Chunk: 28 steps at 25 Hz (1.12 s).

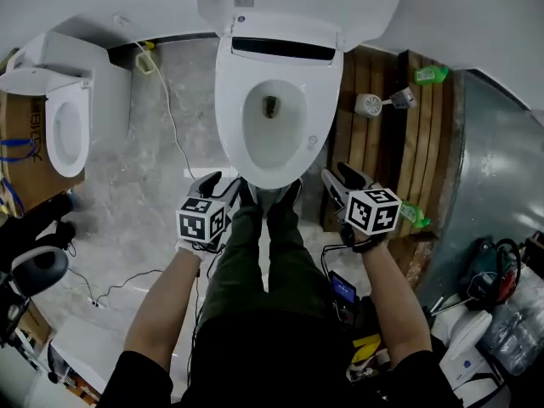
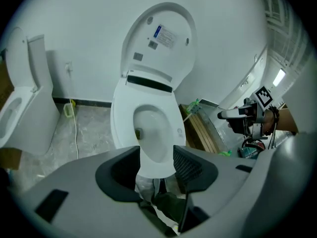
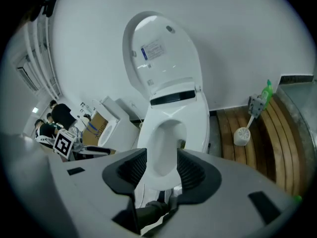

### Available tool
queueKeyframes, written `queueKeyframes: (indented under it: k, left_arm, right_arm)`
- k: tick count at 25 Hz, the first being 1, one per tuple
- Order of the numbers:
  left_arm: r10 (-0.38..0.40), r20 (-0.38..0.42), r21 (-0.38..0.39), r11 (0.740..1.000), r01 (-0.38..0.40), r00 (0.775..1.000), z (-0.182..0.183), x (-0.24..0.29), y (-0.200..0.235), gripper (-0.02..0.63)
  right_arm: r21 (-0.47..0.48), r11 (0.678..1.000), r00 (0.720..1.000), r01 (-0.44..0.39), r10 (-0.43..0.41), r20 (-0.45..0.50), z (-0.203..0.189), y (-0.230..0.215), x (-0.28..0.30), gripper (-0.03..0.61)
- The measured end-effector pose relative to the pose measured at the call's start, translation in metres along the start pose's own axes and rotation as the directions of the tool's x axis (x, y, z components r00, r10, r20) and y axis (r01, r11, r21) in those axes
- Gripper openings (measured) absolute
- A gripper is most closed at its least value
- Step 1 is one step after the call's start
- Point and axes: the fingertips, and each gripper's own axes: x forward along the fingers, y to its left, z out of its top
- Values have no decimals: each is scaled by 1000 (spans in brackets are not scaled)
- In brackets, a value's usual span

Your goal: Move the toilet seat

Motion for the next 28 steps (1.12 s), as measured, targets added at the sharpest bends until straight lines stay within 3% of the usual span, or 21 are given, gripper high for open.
queueKeyframes:
  k: [4, 10, 16, 19, 28]
  left_arm:
    - [-4, -78, -95, 995, -3, 997, -40, 44, 25, 237]
    - [-16, -163, -124, 992, -5, 987, -81, 96, 43, 268]
    - [-78, -167, -226, 973, 38, 983, -92, 129, 41, 292]
    - [-96, -179, -248, 967, 50, 979, -97, 142, 37, 301]
    - [-103, -186, -374, 927, 27, 977, -101, 163, 51, 307]
  right_arm:
    - [9, 1000, 995, 11, -10, -95, -42, -15, 48, 200]
    - [10, 1000, 980, 12, -10, -199, -103, -28, 98, 247]
    - [190, 981, 978, 34, 6, -206, -143, -57, 142, 313]
    - [235, 972, 976, 25, 28, -218, -158, -62, 157, 328]
    - [361, 933, 985, 3, 59, -162, -152, -59, 181, 330]
